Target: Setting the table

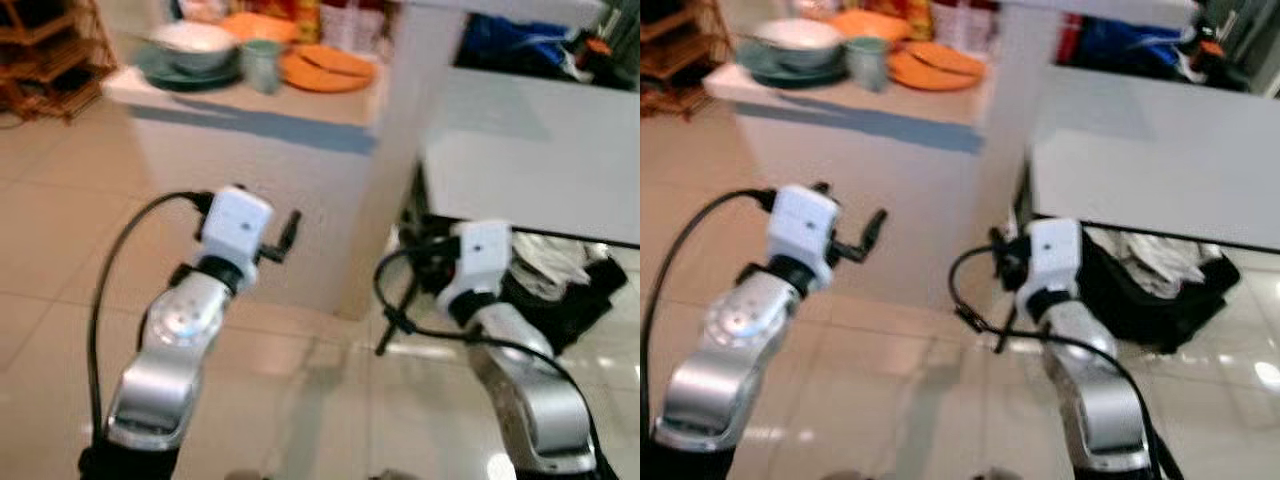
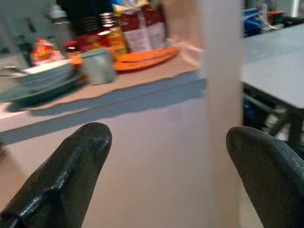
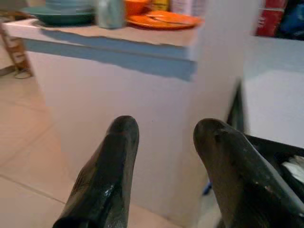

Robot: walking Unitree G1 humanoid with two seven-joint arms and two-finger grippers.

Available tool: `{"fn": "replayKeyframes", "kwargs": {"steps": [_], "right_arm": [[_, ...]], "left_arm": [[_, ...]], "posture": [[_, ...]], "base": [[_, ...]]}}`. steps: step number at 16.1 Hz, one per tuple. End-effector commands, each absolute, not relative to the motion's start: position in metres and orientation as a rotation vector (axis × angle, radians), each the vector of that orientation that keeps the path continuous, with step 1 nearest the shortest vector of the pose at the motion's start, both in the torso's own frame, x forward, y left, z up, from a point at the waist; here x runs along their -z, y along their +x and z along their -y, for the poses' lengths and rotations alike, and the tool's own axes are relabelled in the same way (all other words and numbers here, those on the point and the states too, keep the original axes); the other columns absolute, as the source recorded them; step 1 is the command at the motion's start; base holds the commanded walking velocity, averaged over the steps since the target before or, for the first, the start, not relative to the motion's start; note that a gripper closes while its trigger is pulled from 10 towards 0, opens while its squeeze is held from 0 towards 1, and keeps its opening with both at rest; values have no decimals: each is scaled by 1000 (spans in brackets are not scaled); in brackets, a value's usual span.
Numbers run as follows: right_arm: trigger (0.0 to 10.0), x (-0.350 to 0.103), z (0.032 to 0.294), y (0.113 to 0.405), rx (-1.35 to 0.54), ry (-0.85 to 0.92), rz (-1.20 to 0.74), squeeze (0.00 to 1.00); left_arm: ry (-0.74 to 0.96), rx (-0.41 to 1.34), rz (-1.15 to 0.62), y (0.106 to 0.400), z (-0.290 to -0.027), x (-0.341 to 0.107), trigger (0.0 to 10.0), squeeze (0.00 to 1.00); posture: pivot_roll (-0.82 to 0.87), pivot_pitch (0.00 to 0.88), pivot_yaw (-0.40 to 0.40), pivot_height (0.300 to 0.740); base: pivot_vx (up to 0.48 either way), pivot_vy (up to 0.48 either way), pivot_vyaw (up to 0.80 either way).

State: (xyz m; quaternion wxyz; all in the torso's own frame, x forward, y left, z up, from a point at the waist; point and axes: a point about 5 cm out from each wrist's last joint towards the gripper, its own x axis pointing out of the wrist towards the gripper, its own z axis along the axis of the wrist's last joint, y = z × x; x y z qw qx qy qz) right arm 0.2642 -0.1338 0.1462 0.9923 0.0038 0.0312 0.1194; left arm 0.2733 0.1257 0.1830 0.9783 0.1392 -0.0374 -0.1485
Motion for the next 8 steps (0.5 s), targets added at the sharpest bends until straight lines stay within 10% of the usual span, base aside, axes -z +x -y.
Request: {"fn": "replayKeyframes", "kwargs": {"steps": [1,8], "right_arm": [[10000,-147,144,264,-210,-9,-58,0],[10000,-154,147,268,-190,-1,-28,0]], "left_arm": [[276,336,87,272,-117,-185,10000,0],[175,350,75,272,-114,-189,10000,0]], "posture": [[32,30,-44,740],[32,27,-47,740]], "base": [[0,480,0],[181,320,0]]}}
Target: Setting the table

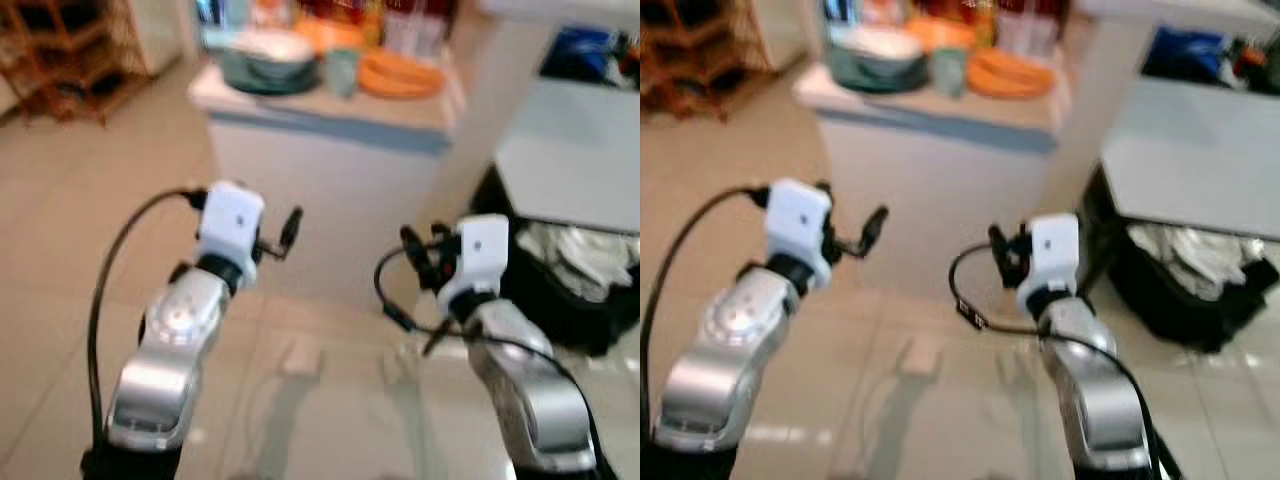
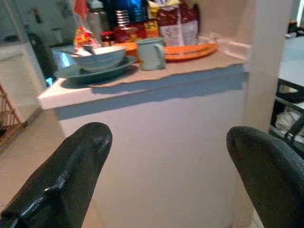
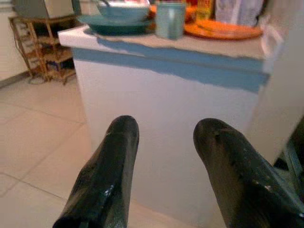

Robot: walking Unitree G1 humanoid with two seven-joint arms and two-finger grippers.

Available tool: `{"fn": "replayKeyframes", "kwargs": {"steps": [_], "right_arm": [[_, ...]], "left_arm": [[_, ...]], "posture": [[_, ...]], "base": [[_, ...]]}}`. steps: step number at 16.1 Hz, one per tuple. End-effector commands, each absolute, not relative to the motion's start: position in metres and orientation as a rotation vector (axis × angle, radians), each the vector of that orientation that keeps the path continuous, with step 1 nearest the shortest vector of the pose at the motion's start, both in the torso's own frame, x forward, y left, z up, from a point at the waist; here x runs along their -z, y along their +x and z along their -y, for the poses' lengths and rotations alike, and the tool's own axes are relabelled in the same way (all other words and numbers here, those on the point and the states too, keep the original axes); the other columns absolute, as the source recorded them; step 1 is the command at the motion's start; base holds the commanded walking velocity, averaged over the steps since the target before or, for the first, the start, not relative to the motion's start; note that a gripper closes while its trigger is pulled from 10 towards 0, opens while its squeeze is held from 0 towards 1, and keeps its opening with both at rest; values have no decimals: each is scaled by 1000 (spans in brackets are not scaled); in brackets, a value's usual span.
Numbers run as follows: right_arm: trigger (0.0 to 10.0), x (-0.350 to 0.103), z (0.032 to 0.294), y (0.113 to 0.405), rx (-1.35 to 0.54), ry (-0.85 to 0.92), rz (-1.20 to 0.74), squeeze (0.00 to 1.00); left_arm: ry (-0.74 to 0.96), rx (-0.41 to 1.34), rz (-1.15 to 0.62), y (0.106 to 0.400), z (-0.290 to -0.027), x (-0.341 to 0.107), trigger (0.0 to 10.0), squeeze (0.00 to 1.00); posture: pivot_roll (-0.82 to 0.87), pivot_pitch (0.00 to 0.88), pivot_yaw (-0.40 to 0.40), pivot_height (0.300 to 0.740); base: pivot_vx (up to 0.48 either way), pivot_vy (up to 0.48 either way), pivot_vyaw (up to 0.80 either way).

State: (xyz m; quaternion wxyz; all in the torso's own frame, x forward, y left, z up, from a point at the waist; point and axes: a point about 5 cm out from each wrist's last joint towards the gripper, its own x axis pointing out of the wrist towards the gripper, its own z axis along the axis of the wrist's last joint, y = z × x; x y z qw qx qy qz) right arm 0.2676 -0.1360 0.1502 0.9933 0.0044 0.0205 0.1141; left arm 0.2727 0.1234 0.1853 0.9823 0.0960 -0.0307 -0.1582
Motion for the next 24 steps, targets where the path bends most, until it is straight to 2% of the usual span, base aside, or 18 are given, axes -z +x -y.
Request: {"fn": "replayKeyframes", "kwargs": {"steps": [1,11,20,21,24], "right_arm": [[10000,-154,147,269,-192,-2,-28,0],[10000,-162,149,274,-172,24,11,0],[10000,-179,156,272,-139,107,127,0],[10000,-185,154,266,-173,119,200,0],[10000,-188,153,262,-191,136,239,0]], "left_arm": [[167,347,76,272,-114,-189,10000,0],[170,337,78,274,-116,-191,10000,0],[157,362,88,272,-112,-192,10000,0],[173,395,105,268,-109,-192,10000,0],[186,402,120,267,-107,-191,10000,0]], "posture": [[32,27,-48,740],[31,33,-50,740],[29,36,-52,740],[30,34,-53,740],[30,33,-53,740]], "base": [[480,0,0],[480,0,0],[480,0,-786],[0,0,0],[0,0,0]]}}
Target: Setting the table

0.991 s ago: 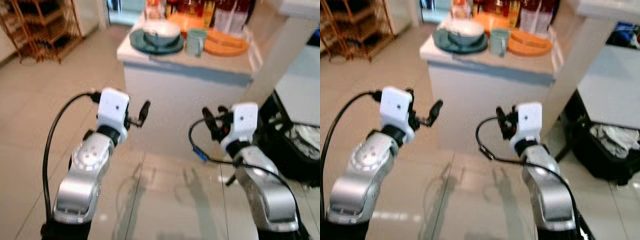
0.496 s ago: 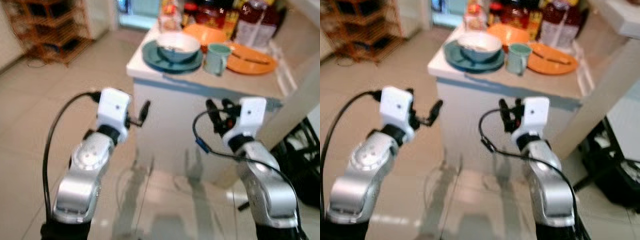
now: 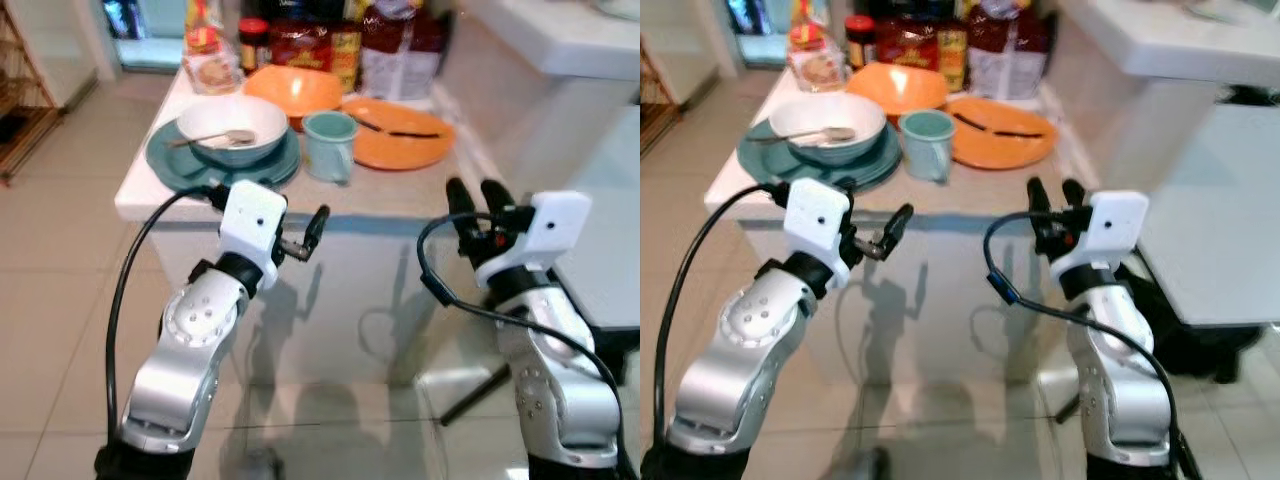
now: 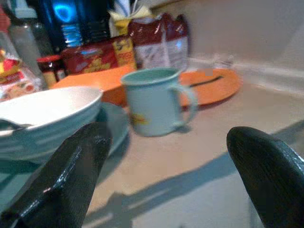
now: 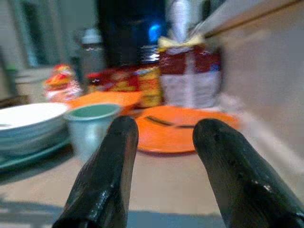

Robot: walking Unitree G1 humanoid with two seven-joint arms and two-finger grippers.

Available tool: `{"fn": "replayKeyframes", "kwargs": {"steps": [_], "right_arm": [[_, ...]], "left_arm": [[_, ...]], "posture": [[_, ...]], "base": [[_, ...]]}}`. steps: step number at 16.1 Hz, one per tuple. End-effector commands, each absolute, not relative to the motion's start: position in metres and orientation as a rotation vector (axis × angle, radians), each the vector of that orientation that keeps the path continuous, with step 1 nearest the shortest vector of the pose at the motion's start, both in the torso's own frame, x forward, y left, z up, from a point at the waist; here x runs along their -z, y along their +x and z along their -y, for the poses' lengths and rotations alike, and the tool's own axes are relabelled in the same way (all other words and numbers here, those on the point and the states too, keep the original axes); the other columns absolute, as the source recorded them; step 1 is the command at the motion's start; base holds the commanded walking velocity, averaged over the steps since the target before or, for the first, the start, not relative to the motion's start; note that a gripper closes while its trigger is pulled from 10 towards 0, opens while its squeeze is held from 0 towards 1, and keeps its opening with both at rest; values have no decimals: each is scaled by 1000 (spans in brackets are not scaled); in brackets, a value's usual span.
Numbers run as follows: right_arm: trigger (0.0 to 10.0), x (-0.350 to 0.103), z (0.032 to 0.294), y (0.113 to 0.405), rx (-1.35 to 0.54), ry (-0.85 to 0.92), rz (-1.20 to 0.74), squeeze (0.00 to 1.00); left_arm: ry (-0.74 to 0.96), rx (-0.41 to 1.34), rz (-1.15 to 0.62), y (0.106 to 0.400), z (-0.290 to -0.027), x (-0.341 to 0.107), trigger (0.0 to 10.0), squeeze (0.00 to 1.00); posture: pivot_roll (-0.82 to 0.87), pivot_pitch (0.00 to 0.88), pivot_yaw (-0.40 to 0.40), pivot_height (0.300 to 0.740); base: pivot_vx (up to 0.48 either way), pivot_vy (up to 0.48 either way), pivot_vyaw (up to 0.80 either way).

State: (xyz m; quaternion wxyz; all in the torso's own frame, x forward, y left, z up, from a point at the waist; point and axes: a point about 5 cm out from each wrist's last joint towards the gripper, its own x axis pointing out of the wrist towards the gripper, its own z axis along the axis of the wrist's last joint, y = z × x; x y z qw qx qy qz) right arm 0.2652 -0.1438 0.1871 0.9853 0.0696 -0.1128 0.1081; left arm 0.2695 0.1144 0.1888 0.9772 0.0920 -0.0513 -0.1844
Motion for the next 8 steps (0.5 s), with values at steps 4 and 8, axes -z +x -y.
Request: {"fn": "replayKeyframes", "kwargs": {"steps": [4,8], "right_arm": [[10000,-180,162,271,-109,90,154,0],[10000,-178,162,276,-105,91,123,0]], "left_arm": [[142,361,194,271,-108,-207,10000,0],[159,362,223,271,-110,-211,10000,0]], "posture": [[30,32,-56,740],[33,26,-57,740]], "base": [[0,0,0],[0,0,0]]}}
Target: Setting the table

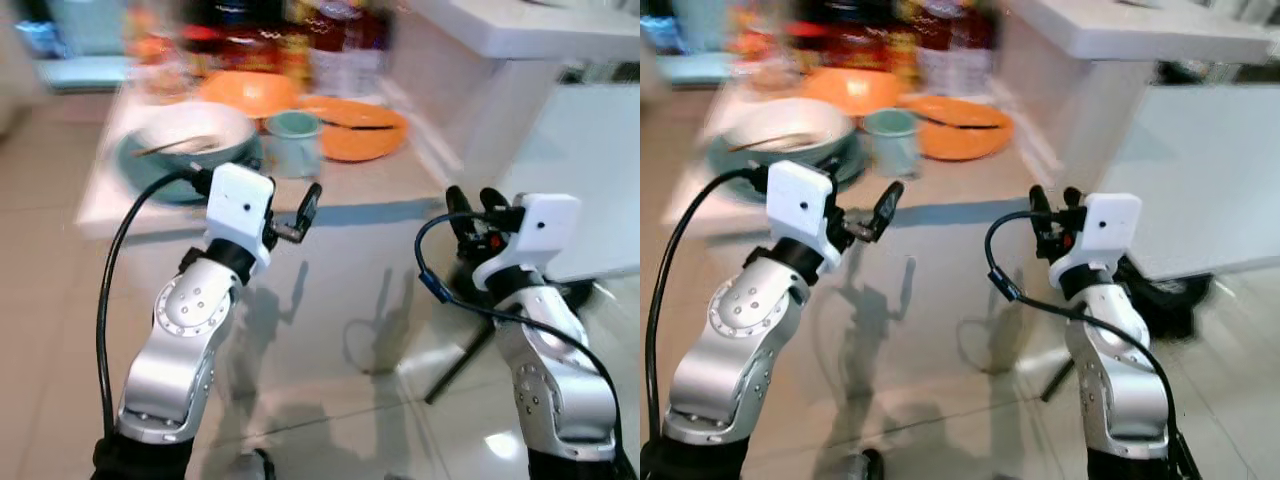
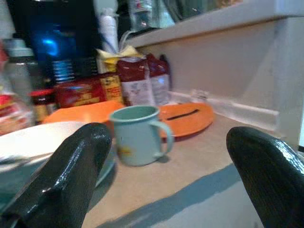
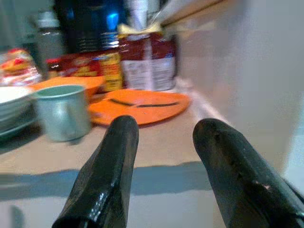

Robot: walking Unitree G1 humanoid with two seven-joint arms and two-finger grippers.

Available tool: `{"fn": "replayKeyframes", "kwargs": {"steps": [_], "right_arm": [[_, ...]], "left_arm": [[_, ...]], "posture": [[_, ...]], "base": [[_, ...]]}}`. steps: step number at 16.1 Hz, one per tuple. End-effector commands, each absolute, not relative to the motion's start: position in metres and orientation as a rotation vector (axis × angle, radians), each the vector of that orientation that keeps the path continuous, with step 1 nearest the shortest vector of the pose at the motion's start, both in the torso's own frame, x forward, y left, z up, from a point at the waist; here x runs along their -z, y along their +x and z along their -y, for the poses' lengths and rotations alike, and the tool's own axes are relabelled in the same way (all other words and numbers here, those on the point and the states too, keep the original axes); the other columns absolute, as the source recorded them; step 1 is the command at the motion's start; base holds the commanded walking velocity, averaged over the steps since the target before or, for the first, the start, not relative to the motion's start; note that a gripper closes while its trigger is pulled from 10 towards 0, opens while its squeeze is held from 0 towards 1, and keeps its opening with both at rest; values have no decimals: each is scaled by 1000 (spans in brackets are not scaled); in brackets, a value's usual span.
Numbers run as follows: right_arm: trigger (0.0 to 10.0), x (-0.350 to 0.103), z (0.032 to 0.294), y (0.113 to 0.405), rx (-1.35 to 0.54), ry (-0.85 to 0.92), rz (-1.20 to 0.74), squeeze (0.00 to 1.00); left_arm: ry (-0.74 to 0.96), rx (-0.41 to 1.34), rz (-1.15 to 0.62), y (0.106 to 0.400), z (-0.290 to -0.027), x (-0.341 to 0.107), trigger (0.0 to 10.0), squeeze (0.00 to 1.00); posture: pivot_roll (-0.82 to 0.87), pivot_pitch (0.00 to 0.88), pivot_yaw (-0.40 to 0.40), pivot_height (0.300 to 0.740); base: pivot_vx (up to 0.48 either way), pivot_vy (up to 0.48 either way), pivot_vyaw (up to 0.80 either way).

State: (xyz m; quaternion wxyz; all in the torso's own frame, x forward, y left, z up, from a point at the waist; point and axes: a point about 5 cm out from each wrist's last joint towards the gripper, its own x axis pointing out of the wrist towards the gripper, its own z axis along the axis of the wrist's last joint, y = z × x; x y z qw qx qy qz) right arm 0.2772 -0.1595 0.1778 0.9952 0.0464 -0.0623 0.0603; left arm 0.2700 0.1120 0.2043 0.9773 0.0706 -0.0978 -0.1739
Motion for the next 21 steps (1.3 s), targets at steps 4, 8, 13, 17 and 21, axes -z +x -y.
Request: {"fn": "replayKeyframes", "kwargs": {"steps": [4,8,13,17,21], "right_arm": [[10000,-183,163,280,-115,89,122,0],[10000,-182,164,281,-114,84,109,0],[10000,-179,165,279,-101,89,101,0],[10000,-180,165,279,-100,88,101,0],[10000,-180,166,279,-97,86,104,0]], "left_arm": [[172,368,242,271,-108,-215,10000,0],[186,386,245,271,-106,-216,10000,0],[192,404,240,271,-103,-215,10000,0],[189,407,237,271,-103,-215,10000,0],[189,408,248,271,-104,-217,10000,0]], "posture": [[35,19,-62,740],[36,11,-61,740],[34,9,-54,740],[35,15,-55,740],[37,18,-53,740]], "base": [[130,0,0],[270,0,0],[316,0,-540],[318,0,0],[319,0,0]]}}
